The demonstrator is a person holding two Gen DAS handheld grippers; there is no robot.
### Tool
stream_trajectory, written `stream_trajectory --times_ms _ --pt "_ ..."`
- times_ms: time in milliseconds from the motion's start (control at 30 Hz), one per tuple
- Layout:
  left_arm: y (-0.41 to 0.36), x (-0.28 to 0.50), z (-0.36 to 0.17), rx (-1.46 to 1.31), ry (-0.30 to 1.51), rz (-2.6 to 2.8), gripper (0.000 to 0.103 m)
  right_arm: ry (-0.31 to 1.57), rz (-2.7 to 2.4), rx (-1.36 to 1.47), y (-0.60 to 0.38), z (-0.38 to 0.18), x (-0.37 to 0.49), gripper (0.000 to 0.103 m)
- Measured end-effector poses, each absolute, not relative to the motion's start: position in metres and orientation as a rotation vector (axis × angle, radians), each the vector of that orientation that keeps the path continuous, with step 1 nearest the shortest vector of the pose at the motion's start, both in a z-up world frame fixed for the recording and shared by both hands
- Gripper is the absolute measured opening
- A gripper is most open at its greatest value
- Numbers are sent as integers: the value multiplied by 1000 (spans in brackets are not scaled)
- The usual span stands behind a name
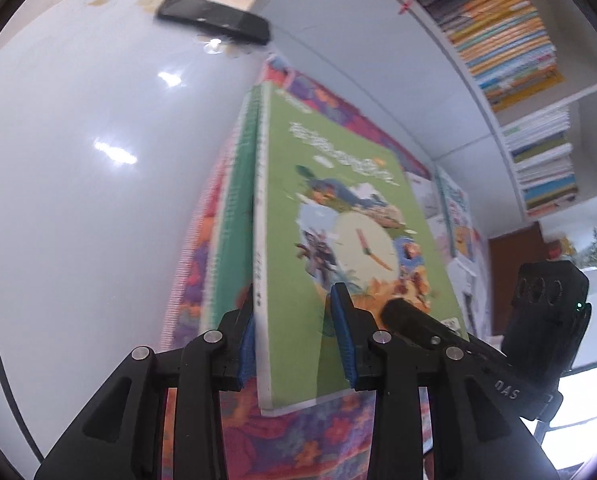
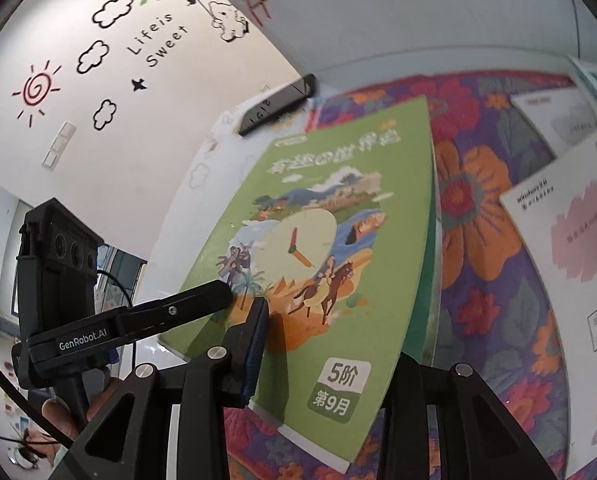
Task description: Organize books
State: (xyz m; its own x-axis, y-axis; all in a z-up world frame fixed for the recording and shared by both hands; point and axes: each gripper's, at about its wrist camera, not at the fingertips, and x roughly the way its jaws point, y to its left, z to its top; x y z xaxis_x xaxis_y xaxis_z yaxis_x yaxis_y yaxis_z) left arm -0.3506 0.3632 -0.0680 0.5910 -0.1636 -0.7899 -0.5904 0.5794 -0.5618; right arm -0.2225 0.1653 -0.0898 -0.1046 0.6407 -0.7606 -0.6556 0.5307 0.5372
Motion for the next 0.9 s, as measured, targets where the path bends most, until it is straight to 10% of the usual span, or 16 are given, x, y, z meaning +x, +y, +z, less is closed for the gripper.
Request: stream_trajectory --times_ms 467,900 --pt "350 -371 -52 -888 920 402 28 1359 1035 -217 177 -96 -240 50" --pt "206 -295 -39 -743 1042 85 28 1448 778 29 -29 -91 -222 51"
